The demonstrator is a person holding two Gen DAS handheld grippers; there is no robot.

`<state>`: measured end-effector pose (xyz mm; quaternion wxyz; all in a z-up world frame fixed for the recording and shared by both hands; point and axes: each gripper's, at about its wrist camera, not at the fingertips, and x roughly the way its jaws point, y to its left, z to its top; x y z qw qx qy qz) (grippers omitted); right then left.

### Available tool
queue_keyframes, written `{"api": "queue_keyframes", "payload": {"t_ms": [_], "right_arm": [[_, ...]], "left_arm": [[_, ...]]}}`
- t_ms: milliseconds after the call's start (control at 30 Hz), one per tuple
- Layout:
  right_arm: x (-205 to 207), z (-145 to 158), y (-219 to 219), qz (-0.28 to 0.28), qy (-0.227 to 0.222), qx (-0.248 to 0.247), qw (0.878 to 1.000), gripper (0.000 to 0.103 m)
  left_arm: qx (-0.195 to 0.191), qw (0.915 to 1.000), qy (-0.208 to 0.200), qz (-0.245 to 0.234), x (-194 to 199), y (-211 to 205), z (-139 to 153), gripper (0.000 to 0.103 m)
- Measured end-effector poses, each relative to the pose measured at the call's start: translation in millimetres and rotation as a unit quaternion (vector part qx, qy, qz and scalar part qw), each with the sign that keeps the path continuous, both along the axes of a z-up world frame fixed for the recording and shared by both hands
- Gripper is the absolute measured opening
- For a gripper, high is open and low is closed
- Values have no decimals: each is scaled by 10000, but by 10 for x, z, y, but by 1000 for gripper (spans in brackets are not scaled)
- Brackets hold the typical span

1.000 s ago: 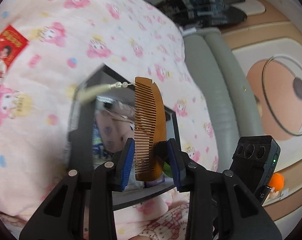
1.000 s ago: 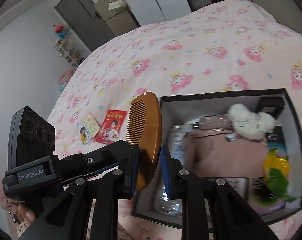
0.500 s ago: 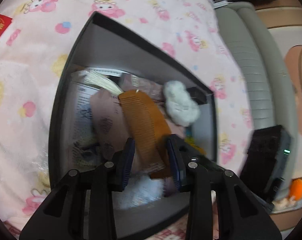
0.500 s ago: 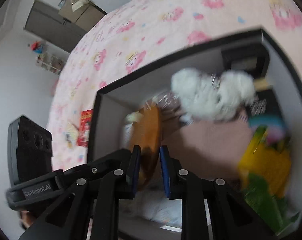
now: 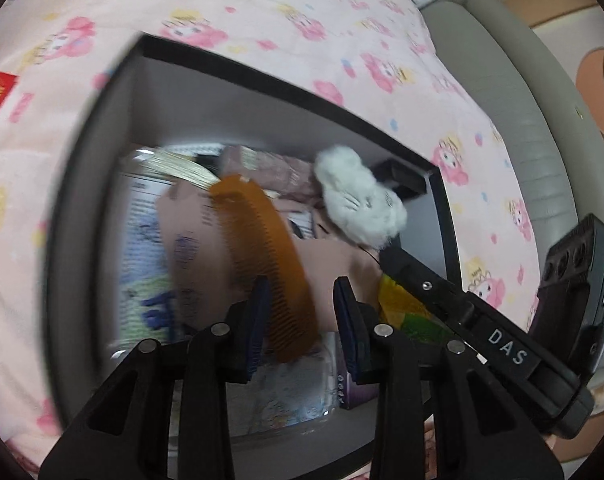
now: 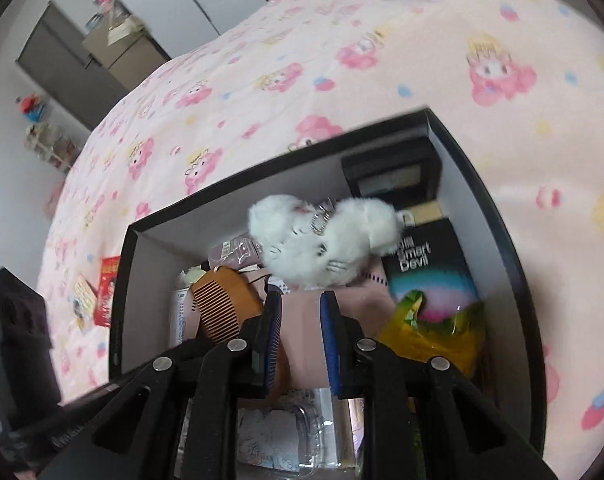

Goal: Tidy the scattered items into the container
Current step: 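Lower the comb into the box and open the right gripper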

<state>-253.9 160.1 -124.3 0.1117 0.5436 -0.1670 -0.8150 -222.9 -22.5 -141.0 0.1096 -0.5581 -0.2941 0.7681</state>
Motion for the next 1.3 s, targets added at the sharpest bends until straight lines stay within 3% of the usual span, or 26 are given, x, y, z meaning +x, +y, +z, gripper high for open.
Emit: {"api": "queue_keyframes", "payload": {"t_ms": [300,400,500,600,633,700,733,767,867,933,1067,1133,1200,1300], "right_arm": [[4,243,134,-182,401,55,9990,18],[4,243,90,-70,462,196,9987,18],[-6,158,94,-12,248,-7,9997,18],[-14,113,83,-6,138,-49,9999,18],[-9,110,61,24,137,-38,9999,18],[5,110,-10,149,135,-76,9998,18],[8,105,-39,194,129,-91,9997,18],[17,96,-74,238,125,-78,9996,18],[41,73,-117,233,141,55,9996,18],[56,75,-74,66,180,86,9998,18],[85,234,103,-337,446,-152,9983,18],[88,300,91,-327,601,70,9976,18],[71,290,44,-248,621,255,9974,18],[11,140,13,-82,258,15,9996,18]], "left_arm": [[29,9986,-127,-511,-150,335,-55,31],[-290,9980,-319,-454,-191,368,-121,30],[-679,9964,-471,-212,-168,224,-63,30],[-1480,9873,-572,30,-98,-24,-30,31],[-1526,9861,-648,111,-81,-111,-56,27],[-939,9938,-587,119,-29,-240,-44,25],[-760,9958,-496,152,-2,-264,2,30],[-733,9967,-317,161,22,-256,80,35],[-831,9965,77,-70,1,-117,232,35],[-674,9972,174,-281,-42,-31,247,35],[123,9992,-60,-364,-177,64,70,34],[377,9984,-198,-384,-229,74,-60,34],[82,9990,-341,-275,-234,84,-118,34],[-501,9981,-364,35,-176,-31,-28,33]]}}
